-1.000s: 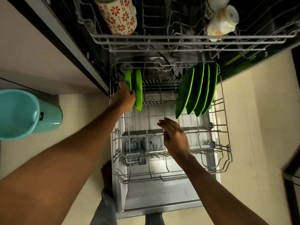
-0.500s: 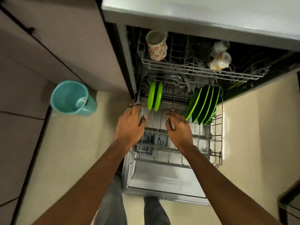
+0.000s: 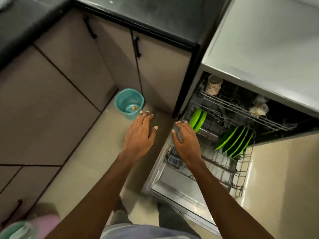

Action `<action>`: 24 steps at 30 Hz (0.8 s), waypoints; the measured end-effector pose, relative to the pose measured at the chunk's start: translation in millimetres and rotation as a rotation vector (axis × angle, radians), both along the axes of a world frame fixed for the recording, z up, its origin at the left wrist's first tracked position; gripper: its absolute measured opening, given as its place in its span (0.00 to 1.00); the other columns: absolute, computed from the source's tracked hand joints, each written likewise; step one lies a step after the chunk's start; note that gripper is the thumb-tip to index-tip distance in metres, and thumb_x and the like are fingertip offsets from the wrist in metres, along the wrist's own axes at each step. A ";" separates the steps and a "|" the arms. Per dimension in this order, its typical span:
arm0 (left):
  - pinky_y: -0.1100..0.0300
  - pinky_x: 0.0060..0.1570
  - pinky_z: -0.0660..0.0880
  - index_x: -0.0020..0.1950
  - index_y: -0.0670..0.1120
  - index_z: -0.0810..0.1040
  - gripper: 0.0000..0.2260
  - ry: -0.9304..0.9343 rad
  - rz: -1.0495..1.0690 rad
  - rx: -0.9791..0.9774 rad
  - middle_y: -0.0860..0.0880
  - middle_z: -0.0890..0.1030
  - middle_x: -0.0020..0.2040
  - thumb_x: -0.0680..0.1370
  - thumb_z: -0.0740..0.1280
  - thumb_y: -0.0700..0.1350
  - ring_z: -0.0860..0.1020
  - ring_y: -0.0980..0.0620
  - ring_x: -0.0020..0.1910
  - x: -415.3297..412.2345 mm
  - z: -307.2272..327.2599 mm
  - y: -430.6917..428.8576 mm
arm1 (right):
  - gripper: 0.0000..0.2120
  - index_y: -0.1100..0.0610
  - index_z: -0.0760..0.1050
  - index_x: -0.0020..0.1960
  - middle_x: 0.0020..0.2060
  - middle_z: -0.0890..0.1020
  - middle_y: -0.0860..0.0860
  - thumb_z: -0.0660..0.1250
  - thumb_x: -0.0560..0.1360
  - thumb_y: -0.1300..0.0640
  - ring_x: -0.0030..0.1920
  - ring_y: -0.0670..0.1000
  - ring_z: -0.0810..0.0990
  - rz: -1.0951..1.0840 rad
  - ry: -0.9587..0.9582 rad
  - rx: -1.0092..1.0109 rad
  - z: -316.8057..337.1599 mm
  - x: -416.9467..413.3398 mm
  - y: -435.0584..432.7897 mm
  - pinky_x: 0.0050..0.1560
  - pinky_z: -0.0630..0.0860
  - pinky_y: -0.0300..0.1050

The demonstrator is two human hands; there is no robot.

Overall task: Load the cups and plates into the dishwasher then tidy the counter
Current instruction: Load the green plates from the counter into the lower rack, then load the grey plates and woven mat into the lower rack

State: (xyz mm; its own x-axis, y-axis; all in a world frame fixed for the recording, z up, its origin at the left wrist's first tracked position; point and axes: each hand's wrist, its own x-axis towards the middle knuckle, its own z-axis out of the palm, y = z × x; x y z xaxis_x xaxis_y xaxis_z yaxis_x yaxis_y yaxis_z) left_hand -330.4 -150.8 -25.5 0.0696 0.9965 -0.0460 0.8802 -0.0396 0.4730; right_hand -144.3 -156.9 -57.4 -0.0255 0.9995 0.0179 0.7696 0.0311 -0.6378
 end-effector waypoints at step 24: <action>0.54 0.70 0.60 0.67 0.45 0.73 0.18 -0.023 0.410 0.294 0.48 0.71 0.70 0.79 0.63 0.50 0.62 0.50 0.74 -415.6 116.1 -26.7 | 0.17 0.61 0.76 0.64 0.62 0.79 0.55 0.67 0.76 0.58 0.67 0.56 0.73 0.329 0.135 0.281 128.6 -414.8 49.4 0.68 0.66 0.47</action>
